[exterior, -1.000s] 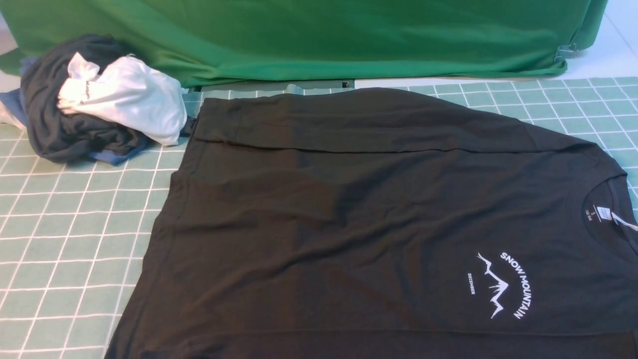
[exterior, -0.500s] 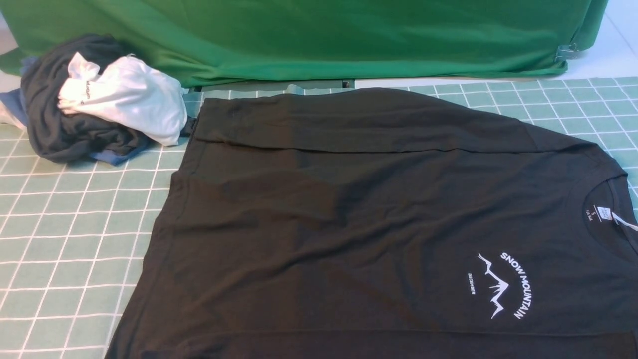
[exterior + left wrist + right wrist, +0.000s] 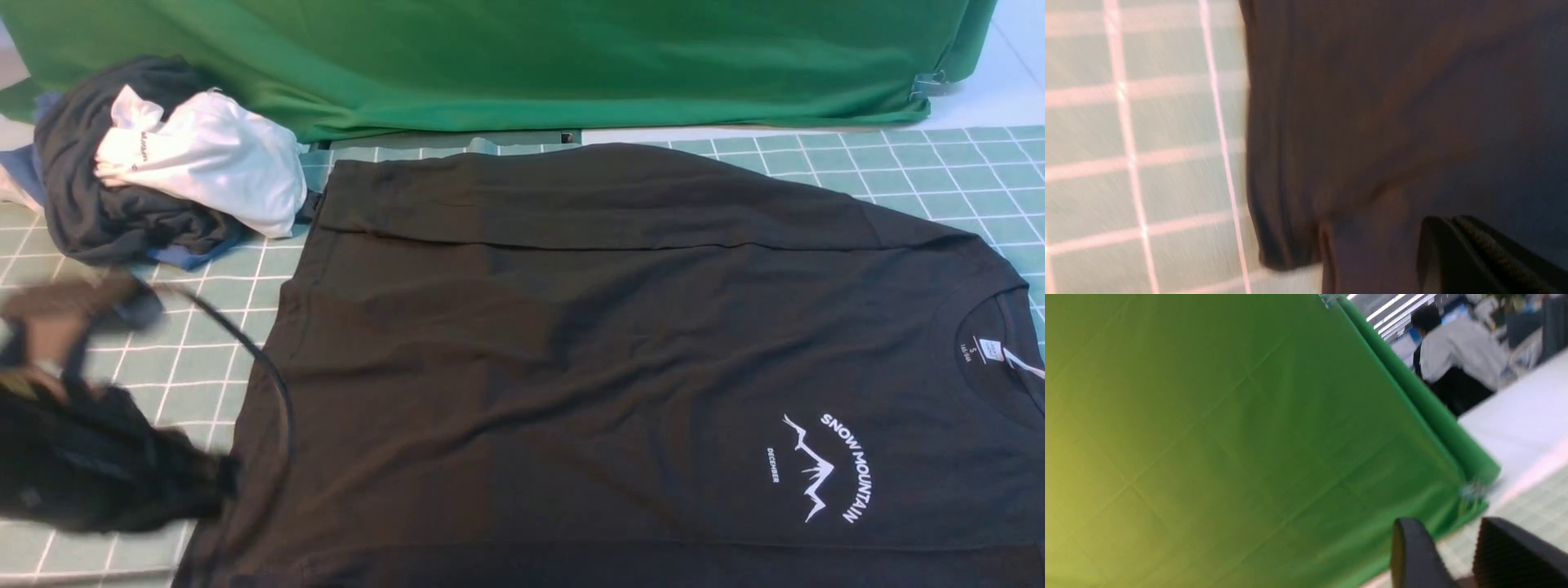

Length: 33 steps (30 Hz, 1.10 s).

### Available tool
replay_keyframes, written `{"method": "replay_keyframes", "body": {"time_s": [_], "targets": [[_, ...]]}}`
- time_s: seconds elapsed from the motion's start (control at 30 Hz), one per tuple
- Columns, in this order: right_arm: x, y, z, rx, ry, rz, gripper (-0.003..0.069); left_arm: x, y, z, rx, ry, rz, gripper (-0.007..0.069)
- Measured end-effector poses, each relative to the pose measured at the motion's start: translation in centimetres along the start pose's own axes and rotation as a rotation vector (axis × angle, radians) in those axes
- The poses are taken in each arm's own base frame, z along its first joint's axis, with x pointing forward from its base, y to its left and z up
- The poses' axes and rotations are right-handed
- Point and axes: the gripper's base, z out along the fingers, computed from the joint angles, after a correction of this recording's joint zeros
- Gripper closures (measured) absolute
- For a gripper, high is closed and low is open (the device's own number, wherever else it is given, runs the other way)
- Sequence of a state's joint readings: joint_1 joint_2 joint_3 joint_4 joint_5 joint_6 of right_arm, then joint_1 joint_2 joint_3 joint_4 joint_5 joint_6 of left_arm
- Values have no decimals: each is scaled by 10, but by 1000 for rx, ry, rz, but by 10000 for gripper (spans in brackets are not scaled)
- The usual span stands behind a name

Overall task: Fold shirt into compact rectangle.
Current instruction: 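Grasp the left edge of the dark T-shirt lying flat on the table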

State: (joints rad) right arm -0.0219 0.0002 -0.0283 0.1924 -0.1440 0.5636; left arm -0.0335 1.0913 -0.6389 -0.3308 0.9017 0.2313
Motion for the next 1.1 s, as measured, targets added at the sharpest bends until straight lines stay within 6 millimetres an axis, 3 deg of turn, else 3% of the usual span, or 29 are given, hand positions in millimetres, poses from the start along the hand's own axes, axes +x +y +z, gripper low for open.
{"method": "replay_keyframes", "body": {"time_s": [0.1, 0.23, 0.37, 0.5, 0.67, 0.9, 1.0, 1.1], "targets": [[-20, 22, 1, -18, 142, -150, 623, 17, -8, 17, -38, 81, 36, 622], [-52, 58, 14, -54, 389, -343, 652, 25, -17, 25, -79, 129, 127, 622], [-65, 86, 39, -109, 652, -499, 654, 22, -23, 30, -87, 112, 190, 617], [-59, 99, 57, -154, 807, -577, 654, 19, -19, 34, -124, 98, 231, 581], [-30, 108, 72, -225, 983, -628, 654, 16, -13, 48, -177, 149, 276, 377], [-11, 113, 74, -308, 1011, -639, 654, 8, -11, 76, -168, 172, 256, 111], [-7, 113, 73, -328, 1002, -634, 654, 9, -11, 83, -163, 203, 239, 82], [-1, 110, 72, -326, 1007, -624, 654, 10, -10, 89, -158, 237, 221, 116]]}}
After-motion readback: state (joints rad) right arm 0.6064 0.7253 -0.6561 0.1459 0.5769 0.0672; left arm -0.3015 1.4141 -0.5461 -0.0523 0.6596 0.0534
